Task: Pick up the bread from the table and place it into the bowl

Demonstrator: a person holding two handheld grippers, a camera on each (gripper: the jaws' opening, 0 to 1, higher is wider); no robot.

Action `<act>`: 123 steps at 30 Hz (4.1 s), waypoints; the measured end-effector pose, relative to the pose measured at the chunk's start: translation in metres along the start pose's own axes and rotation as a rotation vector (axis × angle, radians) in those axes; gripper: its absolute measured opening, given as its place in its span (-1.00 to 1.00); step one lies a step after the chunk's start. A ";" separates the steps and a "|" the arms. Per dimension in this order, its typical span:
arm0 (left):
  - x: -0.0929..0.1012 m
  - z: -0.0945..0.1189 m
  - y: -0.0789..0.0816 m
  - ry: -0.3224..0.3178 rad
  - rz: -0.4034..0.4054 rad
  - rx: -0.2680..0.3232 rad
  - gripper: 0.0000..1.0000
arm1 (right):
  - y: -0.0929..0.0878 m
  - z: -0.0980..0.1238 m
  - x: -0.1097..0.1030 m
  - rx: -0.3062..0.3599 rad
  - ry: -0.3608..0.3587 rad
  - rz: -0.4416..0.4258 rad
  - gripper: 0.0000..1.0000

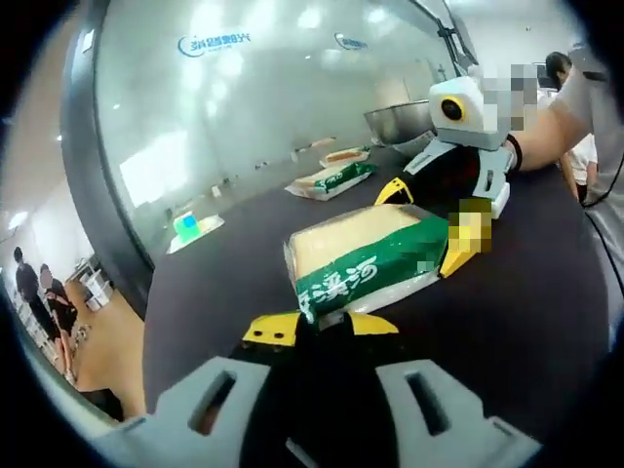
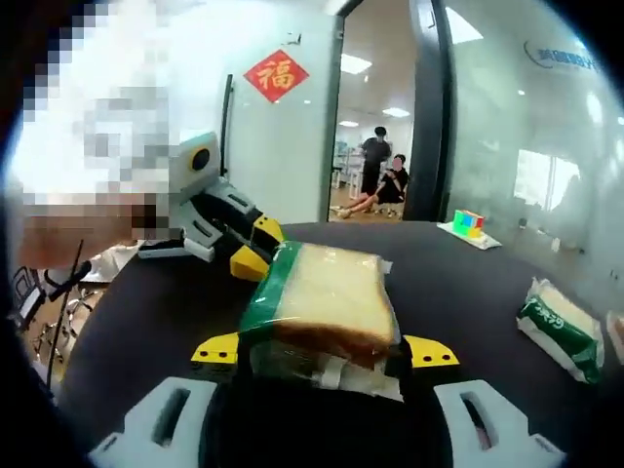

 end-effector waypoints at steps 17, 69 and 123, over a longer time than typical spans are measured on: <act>0.004 0.018 0.031 0.044 -0.069 0.037 -0.90 | 0.022 0.029 -0.001 0.046 -0.069 0.133 0.01; 0.152 -0.192 0.327 -0.301 -0.647 0.218 -0.49 | -0.064 0.336 0.189 -0.114 -0.395 -0.032 0.28; 0.186 -0.095 0.241 -0.234 -0.193 0.692 -0.61 | -0.214 0.341 0.512 -0.878 -0.181 -0.211 0.19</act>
Point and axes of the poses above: the point that each gripper's makers call its tool centre point, and the gripper's own axes: z roughly backward along the fingers, x roughly to its right, y roughly out of its top, the point moved 7 cm from there along z, roughly backward along the fingers, and after that the axes turned 6 degrees about -x, right-handed, at the moved point
